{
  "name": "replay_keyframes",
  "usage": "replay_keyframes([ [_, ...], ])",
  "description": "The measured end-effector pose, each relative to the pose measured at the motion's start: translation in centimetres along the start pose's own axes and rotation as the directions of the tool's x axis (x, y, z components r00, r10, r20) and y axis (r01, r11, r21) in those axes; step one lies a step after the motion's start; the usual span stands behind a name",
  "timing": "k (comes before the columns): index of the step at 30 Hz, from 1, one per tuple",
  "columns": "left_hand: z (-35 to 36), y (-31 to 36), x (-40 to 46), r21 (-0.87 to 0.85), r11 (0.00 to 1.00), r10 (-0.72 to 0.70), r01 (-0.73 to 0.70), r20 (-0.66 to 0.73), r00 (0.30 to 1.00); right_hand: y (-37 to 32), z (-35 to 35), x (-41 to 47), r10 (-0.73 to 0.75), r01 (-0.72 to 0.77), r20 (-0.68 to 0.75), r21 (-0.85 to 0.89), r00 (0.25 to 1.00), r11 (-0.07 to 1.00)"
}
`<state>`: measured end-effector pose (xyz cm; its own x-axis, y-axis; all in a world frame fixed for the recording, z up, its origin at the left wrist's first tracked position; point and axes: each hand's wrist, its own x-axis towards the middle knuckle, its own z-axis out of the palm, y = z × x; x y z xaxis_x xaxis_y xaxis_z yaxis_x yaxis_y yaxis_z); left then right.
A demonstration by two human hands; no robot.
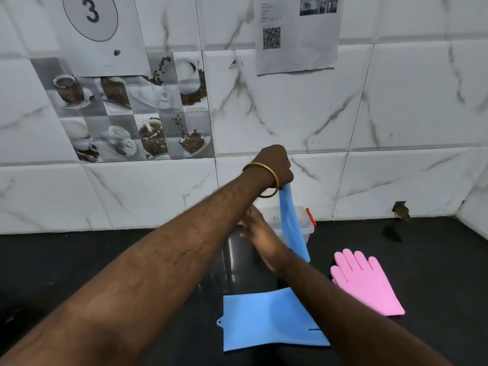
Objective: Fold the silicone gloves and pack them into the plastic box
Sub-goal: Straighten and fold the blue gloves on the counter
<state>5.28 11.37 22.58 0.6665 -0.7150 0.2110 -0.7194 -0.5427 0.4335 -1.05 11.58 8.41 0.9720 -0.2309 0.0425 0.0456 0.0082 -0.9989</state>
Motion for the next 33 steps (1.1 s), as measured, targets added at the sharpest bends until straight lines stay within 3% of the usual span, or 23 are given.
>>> replay_keyframes([
  [2,-0.1,0.6,-0.2,-0.205,0.977,-0.072,0.059,-0.054,0.996,-1.5,-1.6,1.1,-0.023,0.023,-0.025,0.007,0.999,1.000],
  [5,-0.3,1.1,-0.9,-0.498,0.856,-0.209,0.139,-0.089,0.974,-2.0,-4.5,1.7,0.013,0.001,-0.107,0.128,0.994,0.992],
  [10,0.9,0.7,-2.9,-0.770,0.608,-0.365,0.194,-0.054,0.929,1.1,-9.4,0.7,0.144,-0.111,-0.166,0.191,0.976,0.975],
  [14,3.7,0.1,-5.0,-0.804,0.531,-0.445,0.268,0.004,0.895,4.6,-12.8,-1.4,0.138,-0.094,-0.163,0.249,0.977,0.964],
  [16,5.2,-0.8,-6.2,-0.840,0.469,-0.480,0.274,0.018,0.877,6.1,-14.7,-2.2,0.163,-0.097,-0.158,0.361,0.974,0.927],
  [20,7.7,-3.3,-9.2,-0.884,0.356,-0.522,0.302,0.081,0.849,8.3,-18.6,-4.5,0.205,-0.038,-0.147,0.718,0.968,0.695],
  [26,10.8,-7.3,-13.7,-0.804,0.357,-0.473,0.475,0.283,0.834,9.6,-20.5,-8.1,0.301,-0.045,-0.083,0.918,0.950,0.394],
  [29,12.2,-9.3,-15.1,-0.803,0.338,-0.451,0.490,0.319,0.834,9.6,-19.8,-9.0,0.346,-0.079,-0.090,0.893,0.934,0.444],
  [33,13.7,-11.9,-16.6,-0.765,0.401,-0.435,0.505,0.326,0.839,9.7,-18.9,-9.6,0.344,-0.099,-0.086,0.868,0.935,0.486],
])
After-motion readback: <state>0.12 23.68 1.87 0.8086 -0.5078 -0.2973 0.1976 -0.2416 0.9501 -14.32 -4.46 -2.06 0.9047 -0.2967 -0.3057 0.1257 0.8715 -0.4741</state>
